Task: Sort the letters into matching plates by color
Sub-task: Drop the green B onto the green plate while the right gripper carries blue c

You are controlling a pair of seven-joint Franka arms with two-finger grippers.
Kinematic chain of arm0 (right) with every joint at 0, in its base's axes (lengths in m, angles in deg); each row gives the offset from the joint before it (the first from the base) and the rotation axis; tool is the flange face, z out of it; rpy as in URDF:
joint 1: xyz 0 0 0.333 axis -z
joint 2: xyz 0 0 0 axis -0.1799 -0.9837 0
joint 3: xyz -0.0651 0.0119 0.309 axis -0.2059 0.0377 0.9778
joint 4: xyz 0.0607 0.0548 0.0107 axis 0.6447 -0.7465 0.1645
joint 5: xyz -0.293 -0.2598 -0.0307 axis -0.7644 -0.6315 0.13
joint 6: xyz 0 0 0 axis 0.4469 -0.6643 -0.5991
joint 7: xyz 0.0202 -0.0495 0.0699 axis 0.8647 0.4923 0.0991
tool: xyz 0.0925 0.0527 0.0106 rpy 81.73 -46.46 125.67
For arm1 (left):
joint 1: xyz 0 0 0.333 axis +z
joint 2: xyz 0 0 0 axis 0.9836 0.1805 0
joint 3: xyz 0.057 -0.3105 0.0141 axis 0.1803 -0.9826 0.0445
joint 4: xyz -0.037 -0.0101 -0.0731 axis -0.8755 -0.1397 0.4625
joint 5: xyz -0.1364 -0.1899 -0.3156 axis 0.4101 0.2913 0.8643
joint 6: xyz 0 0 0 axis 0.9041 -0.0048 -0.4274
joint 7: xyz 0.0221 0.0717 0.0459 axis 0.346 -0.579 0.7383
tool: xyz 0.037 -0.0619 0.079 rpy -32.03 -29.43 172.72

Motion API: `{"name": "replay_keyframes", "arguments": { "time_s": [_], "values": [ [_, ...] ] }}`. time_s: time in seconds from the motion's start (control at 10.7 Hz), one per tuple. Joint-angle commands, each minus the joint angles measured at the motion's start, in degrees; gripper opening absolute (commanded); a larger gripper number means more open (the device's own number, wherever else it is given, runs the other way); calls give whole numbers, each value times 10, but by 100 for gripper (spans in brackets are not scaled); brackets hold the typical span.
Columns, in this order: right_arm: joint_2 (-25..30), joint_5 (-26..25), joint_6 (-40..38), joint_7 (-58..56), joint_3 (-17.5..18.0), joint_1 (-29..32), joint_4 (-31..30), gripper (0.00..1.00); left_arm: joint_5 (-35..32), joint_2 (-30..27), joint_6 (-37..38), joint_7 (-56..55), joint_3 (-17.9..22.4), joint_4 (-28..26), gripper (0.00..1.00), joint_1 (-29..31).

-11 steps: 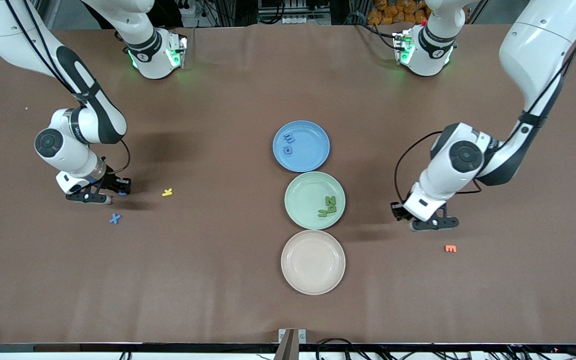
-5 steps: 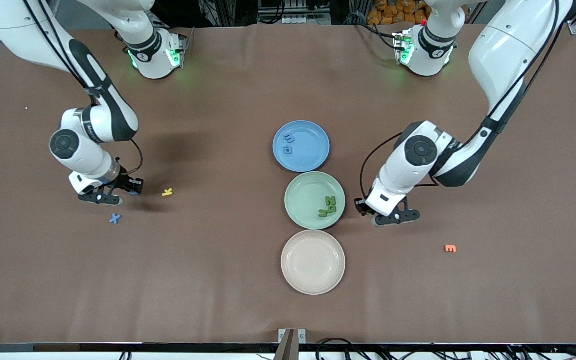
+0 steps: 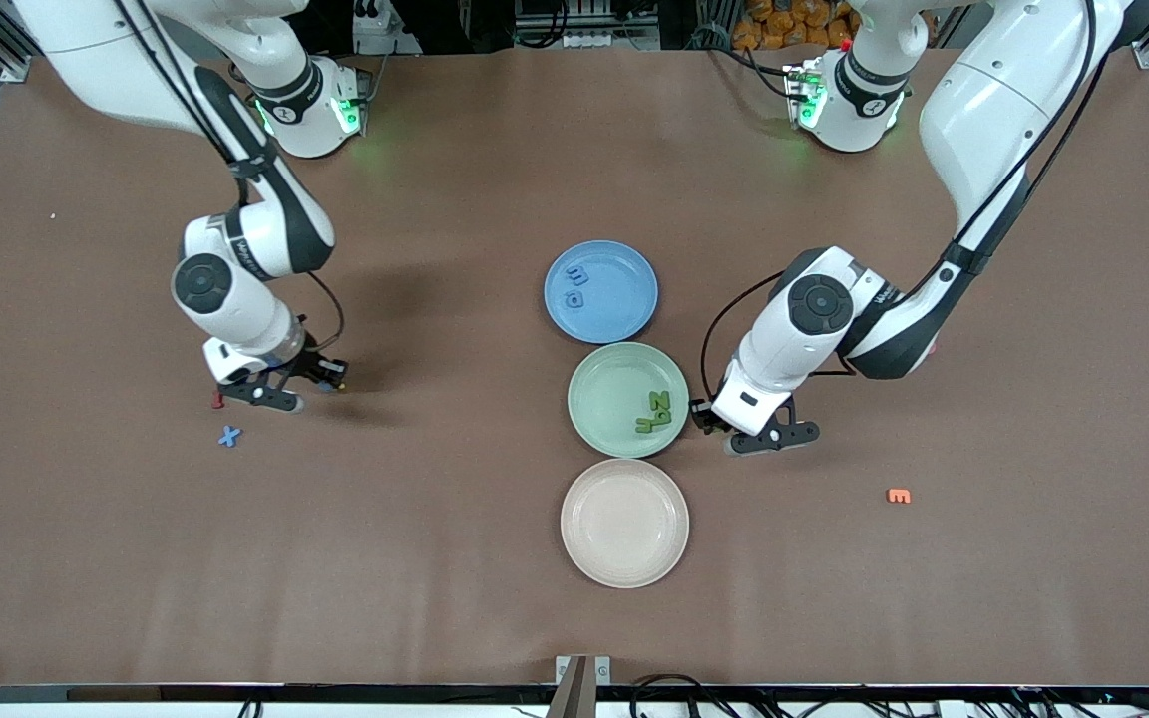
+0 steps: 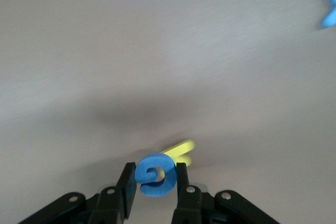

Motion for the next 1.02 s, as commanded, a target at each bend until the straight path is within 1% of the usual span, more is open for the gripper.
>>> {"name": "replay_keyframes", "arguments": {
  "time_s": [0.0,0.19,0.37,0.65,0.74,0.93],
  "values": [
    [13,35,-16,82,12,-67,16,22,-7,24,0,-34,6,39,0,-32],
    [8,35,-22,139,24,-106,32,22,-8,33,0,-34,6,45,0,-37],
    [-1,35,-48,194,35,-141,56,22,-8,43,-2,-34,6,51,0,-37],
    [-32,35,-86,275,64,-182,105,22,-5,75,-3,-39,8,80,0,-67],
    [-40,35,-86,297,69,-194,116,22,-5,84,-4,-47,14,88,0,-79],
    [-64,35,-86,336,73,-224,144,23,-4,89,-5,-57,43,98,0,-115]
  ]
}}
